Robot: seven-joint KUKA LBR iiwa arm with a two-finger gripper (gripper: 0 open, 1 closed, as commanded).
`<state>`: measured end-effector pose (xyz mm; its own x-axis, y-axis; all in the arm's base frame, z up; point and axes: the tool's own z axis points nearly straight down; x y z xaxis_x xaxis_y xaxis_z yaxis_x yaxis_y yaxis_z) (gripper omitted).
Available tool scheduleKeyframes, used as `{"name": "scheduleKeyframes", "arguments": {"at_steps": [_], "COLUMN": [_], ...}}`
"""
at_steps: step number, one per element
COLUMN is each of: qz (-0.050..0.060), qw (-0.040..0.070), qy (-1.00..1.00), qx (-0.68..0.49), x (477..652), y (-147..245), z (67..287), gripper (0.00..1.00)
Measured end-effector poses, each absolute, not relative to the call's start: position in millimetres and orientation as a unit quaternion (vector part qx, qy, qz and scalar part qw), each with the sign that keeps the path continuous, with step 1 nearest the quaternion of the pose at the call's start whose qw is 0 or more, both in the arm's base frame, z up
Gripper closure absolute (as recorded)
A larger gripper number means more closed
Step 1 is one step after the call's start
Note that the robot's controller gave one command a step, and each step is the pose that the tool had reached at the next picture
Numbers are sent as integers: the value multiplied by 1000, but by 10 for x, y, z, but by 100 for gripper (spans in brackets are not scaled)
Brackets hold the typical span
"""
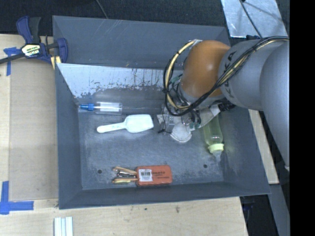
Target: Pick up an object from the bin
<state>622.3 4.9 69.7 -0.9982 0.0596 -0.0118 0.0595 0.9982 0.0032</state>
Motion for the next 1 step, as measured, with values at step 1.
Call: {"name": "scheduleKeyframes", "arguments": {"at_steps": [1], "qz": [1], "qw": [-2], "qy": [1000], "qx": [29], "x": [6113], "y": [19], "z": [1196], "gripper": [100]}}
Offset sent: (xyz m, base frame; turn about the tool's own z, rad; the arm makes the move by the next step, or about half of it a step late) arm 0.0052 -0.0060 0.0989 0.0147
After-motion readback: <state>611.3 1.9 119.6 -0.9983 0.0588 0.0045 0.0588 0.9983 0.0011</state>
